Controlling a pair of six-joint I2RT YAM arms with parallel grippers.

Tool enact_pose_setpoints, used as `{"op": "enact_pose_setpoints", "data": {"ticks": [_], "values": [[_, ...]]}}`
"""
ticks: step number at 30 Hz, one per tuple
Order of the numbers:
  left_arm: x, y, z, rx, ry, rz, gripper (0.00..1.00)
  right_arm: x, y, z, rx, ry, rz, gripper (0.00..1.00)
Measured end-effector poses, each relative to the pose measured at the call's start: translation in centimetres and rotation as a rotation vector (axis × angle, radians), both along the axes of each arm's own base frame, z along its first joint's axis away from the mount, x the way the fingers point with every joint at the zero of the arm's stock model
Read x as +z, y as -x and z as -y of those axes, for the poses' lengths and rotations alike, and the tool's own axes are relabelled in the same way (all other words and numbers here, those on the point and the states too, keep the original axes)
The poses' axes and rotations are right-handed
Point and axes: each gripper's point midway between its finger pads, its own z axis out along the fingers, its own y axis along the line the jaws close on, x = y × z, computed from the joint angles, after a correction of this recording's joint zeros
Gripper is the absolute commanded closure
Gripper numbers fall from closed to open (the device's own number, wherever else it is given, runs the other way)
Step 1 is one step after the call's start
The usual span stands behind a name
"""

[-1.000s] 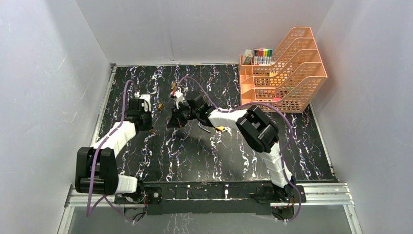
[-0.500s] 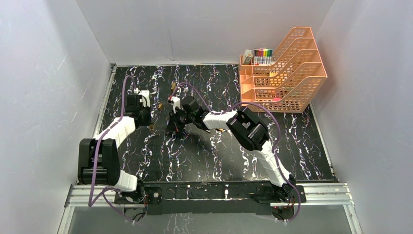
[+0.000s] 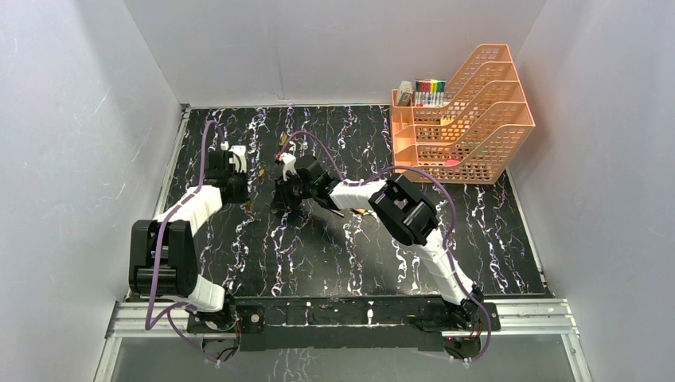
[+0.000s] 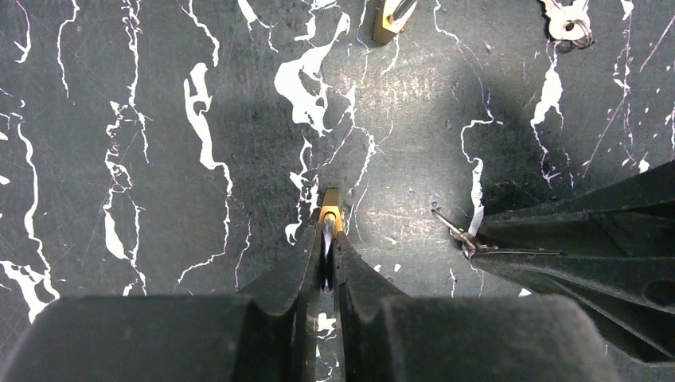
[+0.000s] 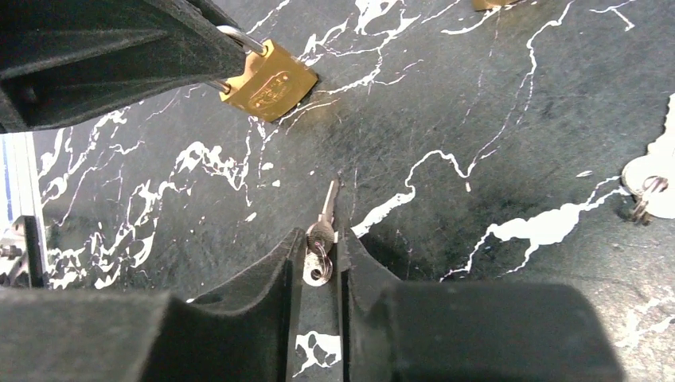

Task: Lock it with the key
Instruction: Place the key at the center of the board.

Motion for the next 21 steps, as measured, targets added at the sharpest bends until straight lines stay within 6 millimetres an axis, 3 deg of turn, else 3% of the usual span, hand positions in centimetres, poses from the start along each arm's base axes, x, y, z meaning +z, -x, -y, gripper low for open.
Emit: {"op": "enact_pose_setpoints", "data": {"ticks": [9,14,17,21], "values": [[-0.4,0.2,0.3,-0.007,0.012,-0.021,0.66,0.3,-0.3,-0.1,0.007,0.008,0.021,0.5],[0.1,0.3,0.6,-0.016,0.03,-0.015,0.54,0.8,0.2,0.9,0.012,0.018,0.052,0.27],[1.1,0.0,0.8,-0.015,0.04,0.016,0.44,2.4,0.5,2.2,0.002,0.032,0.091,0.15],[2.8,-0.6,0.9,-0.006,0.054,0.067,0.07,5.4,0.9,4.1,-0.018,0.034,0.148,0.01]]}}
